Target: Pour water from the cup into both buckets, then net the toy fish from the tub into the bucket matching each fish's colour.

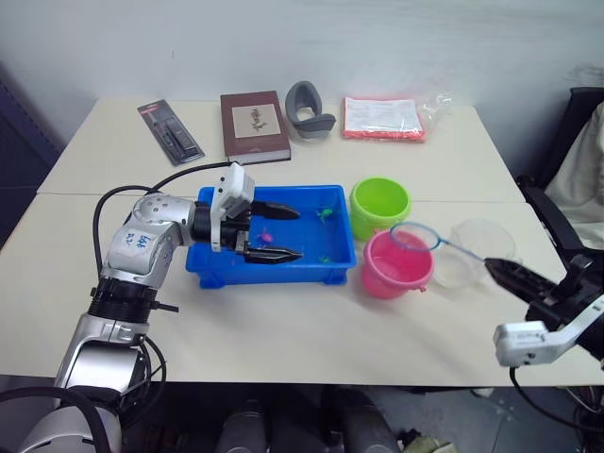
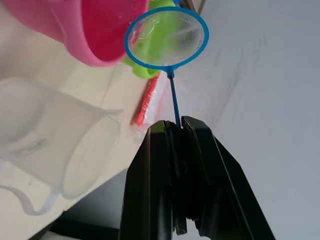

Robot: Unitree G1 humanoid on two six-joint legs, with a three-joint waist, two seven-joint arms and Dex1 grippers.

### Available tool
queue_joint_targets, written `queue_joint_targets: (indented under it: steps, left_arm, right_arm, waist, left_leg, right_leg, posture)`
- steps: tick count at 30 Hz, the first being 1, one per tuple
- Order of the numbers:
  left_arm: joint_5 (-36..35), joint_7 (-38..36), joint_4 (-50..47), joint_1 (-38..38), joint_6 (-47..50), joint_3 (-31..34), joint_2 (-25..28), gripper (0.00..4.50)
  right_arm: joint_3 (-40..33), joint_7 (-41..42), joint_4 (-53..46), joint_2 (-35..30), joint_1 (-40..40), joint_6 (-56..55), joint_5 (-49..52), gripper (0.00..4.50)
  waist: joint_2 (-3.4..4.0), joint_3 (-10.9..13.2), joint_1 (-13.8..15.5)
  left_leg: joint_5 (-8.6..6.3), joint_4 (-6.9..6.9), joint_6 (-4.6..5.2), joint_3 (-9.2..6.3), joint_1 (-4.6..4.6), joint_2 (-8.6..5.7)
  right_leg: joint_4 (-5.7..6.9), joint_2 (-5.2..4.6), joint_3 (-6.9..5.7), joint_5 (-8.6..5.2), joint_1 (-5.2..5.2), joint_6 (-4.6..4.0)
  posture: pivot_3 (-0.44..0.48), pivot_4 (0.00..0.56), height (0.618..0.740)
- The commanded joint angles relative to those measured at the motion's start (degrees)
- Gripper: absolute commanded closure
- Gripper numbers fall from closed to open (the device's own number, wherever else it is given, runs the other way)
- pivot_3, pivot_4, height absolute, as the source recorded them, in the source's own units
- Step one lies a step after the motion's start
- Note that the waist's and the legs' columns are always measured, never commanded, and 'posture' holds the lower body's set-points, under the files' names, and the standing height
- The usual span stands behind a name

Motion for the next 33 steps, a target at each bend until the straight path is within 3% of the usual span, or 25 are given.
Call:
queue_joint_targets:
  steps: [1,6,10,13,17,21,26,33]
  left_arm:
    - [0.69,0.11,0.07,-0.72,-0.50,1.51,1.20,0.03]
    - [1.76,1.05,-0.82,4.14,0.09,3.66,6.29,0.03]
    - [-0.81,4.77,-6.99,11.80,4.24,9.57,10.00,0.03]
    - [-2.62,8.25,-13.49,19.69,7.46,15.12,12.30,0.03]
    - [-5.72,13.99,-19.86,27.15,12.50,22.21,12.80,0.03]
    - [-8.23,17.96,-25.91,33.26,16.60,28.20,13.20,0.03]
    - [-8.99,20.02,-30.37,39.95,18.05,32.72,14.11,0.03]
    - [-8.42,21.01,-32.57,47.19,17.41,36.95,14.90,0.03]
  right_arm:
    - [2.59,3.81,0.52,0.48,-3.22,5.02,10.39,4.50]
    - [17.80,16.21,-6.05,0.93,-16.35,27.71,35.61,4.50]
    - [29.69,19.97,-6.76,5.09,-32.64,46.90,43.71,4.50]
    - [37.97,21.97,-3.28,9.54,-44.27,54.99,44.22,4.50]
    - [45.75,22.93,4.85,13.67,-54.30,57.80,40.07,4.50]
    - [52.88,21.62,16.78,17.53,-62.65,52.86,32.09,4.50]
    - [56.96,23.10,25.72,20.68,-67.39,47.75,28.10,4.50]
    - [58.39,26.37,29.85,26.13,-70.11,43.66,27.93,4.50]
  waist:
    - [-0.02,0.01,-0.14]
    - [-0.09,0.05,-2.04]
    - [-0.26,0.14,-3.17]
    - [-0.33,0.18,-2.92]
    - [-0.34,0.17,-1.90]
    - [-0.39,0.13,-1.40]
    - [-0.38,0.14,-1.37]
    - [-0.38,0.14,-1.85]
  left_leg:
    - [0.00,-0.01,0.00,0.02,0.04,0.03]
    - [0.00,-0.03,0.00,0.36,0.48,0.06]
    - [-0.04,-0.06,-0.08,0.02,0.85,0.30]
    - [-0.06,-0.10,-0.05,-0.05,1.07,0.34]
    - [-0.12,-0.13,0.05,-0.15,0.89,0.31]
    - [-0.03,0.01,-0.09,-0.14,0.40,0.26]
    - [-0.10,-0.06,-0.08,-0.12,0.31,0.27]
    - [-0.12,-0.07,-0.11,-0.11,0.35,0.33]
  right_leg:
    - [0.01,0.03,0.03,0.00,0.03,0.00]
    - [0.26,0.01,0.45,0.00,0.29,0.00]
    - [0.41,-0.04,0.53,-0.02,0.53,-0.15]
    - [0.69,-0.14,0.50,-0.13,0.54,-0.35]
    - [0.77,-0.29,0.35,-0.22,0.30,-0.50]
    - [0.80,-0.37,0.32,-0.20,-0.13,-0.47]
    - [0.63,-0.44,0.20,-0.21,-0.17,-0.49]
    - [0.67,-0.44,0.16,-0.22,-0.17,-0.51]
  posture:
    - [0.000,0.150,0.740]
    - [0.000,0.150,0.740]
    - [0.000,0.150,0.740]
    - [0.000,0.150,0.740]
    - [0.000,0.150,0.740]
    - [0.000,0.150,0.740]
    - [0.000,0.150,0.740]
    - [0.000,0.150,0.740]
